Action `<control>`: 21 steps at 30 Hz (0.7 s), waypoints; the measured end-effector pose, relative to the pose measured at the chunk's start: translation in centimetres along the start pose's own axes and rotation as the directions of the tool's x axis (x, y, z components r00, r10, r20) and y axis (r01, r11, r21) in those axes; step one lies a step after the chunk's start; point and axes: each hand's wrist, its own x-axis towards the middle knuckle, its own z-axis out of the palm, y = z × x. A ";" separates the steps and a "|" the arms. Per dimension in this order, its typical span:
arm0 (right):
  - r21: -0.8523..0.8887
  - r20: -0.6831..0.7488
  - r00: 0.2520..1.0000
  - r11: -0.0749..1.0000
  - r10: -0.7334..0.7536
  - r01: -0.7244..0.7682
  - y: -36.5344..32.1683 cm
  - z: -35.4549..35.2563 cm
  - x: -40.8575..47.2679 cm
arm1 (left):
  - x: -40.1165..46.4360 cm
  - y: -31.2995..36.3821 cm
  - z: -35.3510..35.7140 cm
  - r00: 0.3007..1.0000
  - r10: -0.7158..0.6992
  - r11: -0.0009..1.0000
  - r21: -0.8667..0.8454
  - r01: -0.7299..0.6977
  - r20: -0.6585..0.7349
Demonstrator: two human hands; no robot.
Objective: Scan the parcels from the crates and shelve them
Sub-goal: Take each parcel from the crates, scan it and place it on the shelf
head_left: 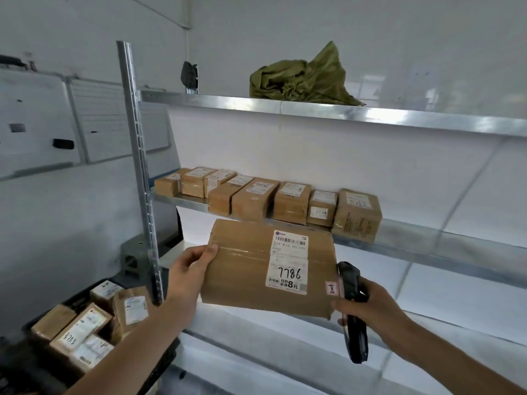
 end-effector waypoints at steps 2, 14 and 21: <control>-0.001 -0.017 1.000 1.000 0.009 -0.009 0.9 -2.1 -0.5 | -0.4 -0.4 2.3 0.999 -0.002 0.999 0.048 0.000 0.048; 0.099 -0.101 0.991 0.992 0.088 -0.078 7.5 -14.7 -0.9 | -4.7 -2.9 16.6 0.986 0.082 0.973 0.204 -0.111 0.145; 0.242 -0.103 0.988 0.966 0.117 -0.089 10.4 -19.2 -1.2 | -7.3 -5.5 22.3 0.982 0.073 0.977 0.185 -0.105 0.172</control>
